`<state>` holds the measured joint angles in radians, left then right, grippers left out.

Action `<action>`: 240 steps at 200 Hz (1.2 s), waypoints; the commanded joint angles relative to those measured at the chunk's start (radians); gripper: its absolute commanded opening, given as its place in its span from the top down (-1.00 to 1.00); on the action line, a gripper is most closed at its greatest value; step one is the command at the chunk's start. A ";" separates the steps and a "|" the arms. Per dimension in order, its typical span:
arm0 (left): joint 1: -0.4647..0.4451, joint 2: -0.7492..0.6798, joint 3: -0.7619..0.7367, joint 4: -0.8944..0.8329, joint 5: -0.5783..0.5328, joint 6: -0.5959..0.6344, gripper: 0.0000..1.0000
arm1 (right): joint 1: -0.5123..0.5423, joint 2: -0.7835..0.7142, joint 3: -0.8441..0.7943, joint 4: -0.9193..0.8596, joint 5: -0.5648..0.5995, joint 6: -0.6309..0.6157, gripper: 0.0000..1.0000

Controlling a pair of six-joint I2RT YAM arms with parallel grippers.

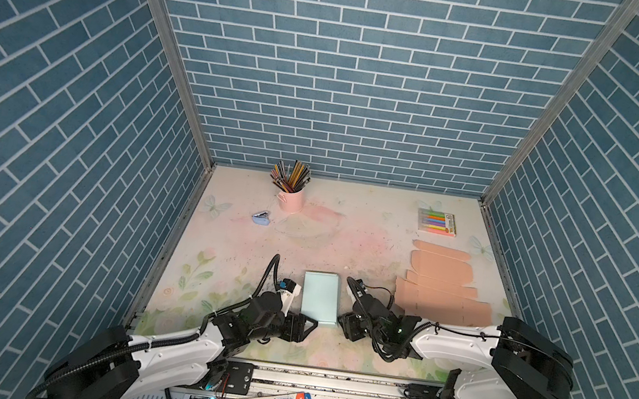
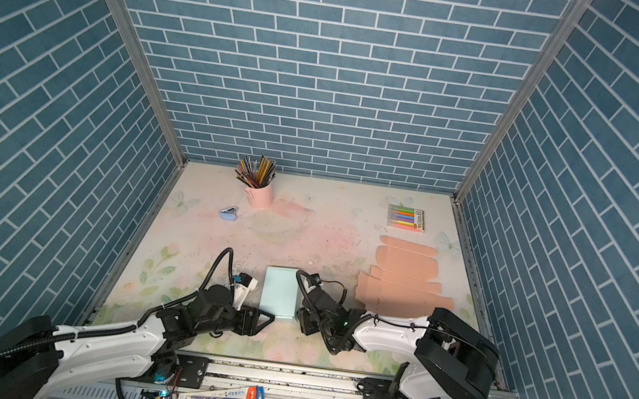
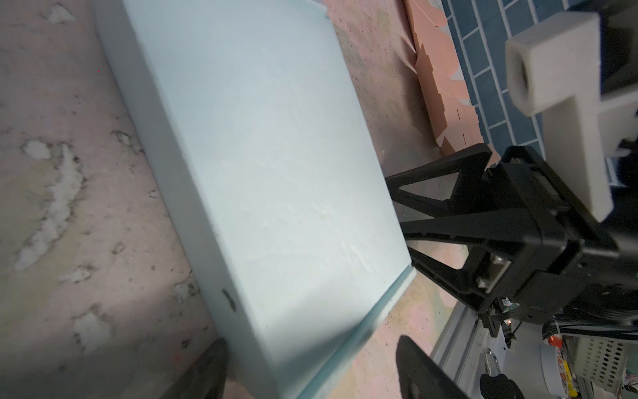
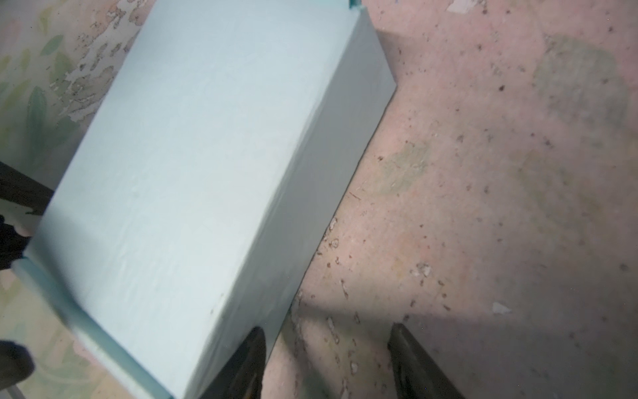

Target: Fold the paper box

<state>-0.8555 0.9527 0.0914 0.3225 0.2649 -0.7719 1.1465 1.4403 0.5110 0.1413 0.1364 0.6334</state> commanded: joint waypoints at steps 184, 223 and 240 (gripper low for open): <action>-0.112 -0.008 0.027 0.052 -0.017 -0.048 -0.49 | 0.090 0.006 0.040 0.170 -0.109 0.025 -0.18; -0.119 -0.012 0.021 0.050 -0.026 -0.053 -0.49 | 0.089 0.007 0.038 0.166 -0.099 0.030 -0.18; -0.119 -0.010 0.010 0.059 -0.034 -0.058 -0.49 | 0.088 0.008 0.026 0.164 -0.090 0.039 -0.18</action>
<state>-0.9443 0.9482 0.0952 0.3103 0.1303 -0.7994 1.1954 1.4425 0.5110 0.1516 0.1616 0.6609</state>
